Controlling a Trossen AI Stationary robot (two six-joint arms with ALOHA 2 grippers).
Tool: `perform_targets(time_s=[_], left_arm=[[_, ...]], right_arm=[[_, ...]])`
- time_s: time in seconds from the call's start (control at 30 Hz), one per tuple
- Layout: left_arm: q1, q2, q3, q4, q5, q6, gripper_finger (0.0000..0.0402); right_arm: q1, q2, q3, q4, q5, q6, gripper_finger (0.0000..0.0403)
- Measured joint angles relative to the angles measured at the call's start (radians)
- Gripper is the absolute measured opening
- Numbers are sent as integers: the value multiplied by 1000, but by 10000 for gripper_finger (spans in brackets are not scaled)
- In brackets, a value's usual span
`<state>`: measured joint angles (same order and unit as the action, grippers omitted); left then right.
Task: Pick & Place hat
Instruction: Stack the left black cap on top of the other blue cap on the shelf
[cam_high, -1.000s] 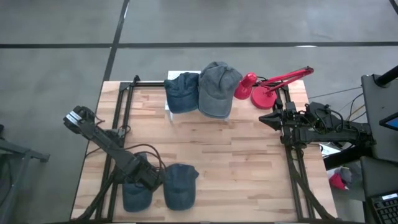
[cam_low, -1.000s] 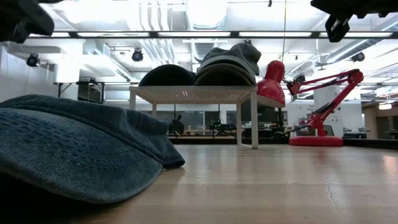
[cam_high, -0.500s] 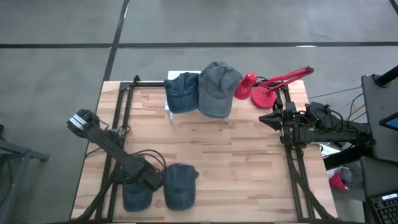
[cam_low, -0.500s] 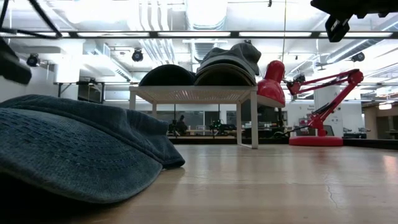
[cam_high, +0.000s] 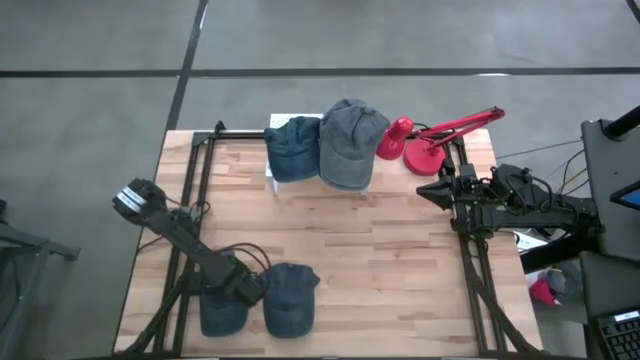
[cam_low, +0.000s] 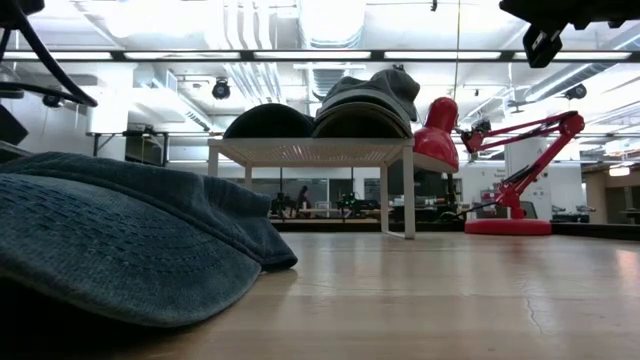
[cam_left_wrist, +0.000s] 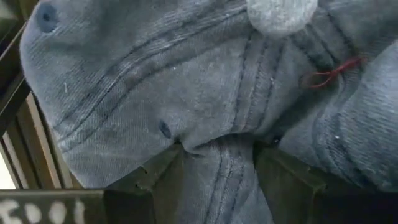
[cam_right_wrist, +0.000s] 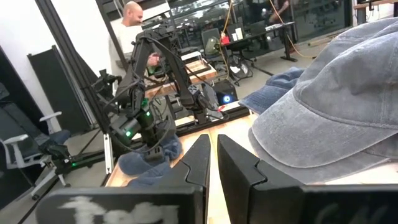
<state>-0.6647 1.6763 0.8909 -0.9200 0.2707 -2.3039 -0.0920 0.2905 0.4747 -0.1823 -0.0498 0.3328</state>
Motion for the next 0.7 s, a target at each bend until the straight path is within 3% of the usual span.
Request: perform_targets(time_s=[0.27,0.7], left_arm=[[-2,2,-33,56,-77,38,187],[-1,3,-45,55,-104,46,20]], right_arm=[[0,0,0,0,0,0,28],[0,0,0,0,0,0,28]])
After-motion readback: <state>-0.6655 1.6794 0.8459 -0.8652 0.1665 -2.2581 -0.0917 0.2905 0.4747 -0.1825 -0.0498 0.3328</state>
